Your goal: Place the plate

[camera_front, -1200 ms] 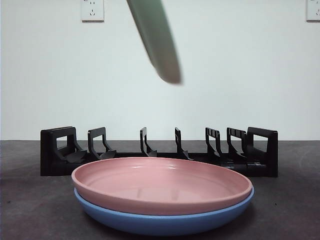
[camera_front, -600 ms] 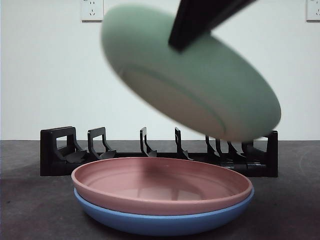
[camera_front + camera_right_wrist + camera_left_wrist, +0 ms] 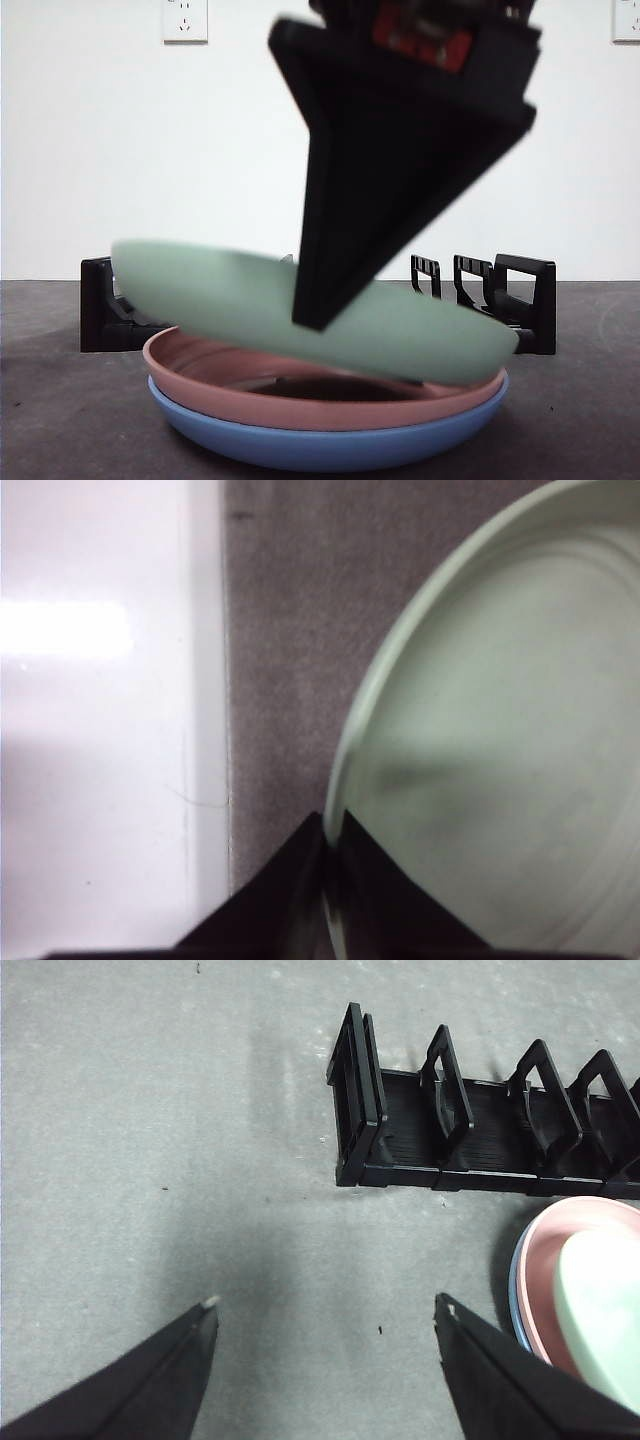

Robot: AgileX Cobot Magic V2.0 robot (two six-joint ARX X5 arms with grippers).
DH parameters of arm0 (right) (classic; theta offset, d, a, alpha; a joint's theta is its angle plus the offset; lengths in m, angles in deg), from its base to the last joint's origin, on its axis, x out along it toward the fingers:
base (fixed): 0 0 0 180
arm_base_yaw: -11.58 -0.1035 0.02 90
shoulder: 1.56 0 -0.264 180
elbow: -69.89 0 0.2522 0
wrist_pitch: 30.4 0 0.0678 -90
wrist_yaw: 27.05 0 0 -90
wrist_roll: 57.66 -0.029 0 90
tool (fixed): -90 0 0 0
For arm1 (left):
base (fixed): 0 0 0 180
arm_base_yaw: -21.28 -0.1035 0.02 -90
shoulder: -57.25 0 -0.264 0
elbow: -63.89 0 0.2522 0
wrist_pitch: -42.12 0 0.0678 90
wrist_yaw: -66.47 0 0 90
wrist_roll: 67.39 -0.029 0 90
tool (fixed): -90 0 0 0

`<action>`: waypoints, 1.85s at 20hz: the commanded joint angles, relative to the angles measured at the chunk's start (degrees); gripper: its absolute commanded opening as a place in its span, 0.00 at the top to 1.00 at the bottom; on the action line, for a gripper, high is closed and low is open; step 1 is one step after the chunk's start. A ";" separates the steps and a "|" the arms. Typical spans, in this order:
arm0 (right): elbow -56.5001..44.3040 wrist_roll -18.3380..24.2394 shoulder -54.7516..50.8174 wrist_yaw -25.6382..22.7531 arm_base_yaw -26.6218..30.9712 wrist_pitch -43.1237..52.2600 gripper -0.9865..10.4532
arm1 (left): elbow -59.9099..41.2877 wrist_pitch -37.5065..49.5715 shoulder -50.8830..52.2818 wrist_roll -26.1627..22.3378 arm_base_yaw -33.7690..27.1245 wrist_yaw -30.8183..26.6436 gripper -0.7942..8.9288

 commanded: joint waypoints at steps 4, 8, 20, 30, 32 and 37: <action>1.20 0.96 3.54 -0.22 -0.81 -0.94 0.91 | 0.46 0.28 -0.11 -0.22 0.04 -0.11 0.57; 1.20 -1.90 3.54 -0.24 -0.63 -0.81 0.77 | 0.46 0.24 -0.11 -0.20 0.04 -0.11 0.57; 3.87 -6.54 -10.84 -1.77 20.13 8.39 0.70 | 0.46 0.28 -0.11 0.11 0.04 -0.11 0.57; -6.60 -10.03 -32.28 8.09 61.59 1.57 0.70 | 0.46 5.22 -0.24 0.07 0.04 -0.11 0.57; -10.56 -12.22 -40.57 8.90 63.60 0.52 0.70 | 0.46 6.73 -0.26 0.04 0.04 -0.11 0.57; -14.10 -12.98 -50.80 9.01 63.63 -1.95 0.70 | 0.46 6.84 -0.11 0.15 0.07 -0.48 0.57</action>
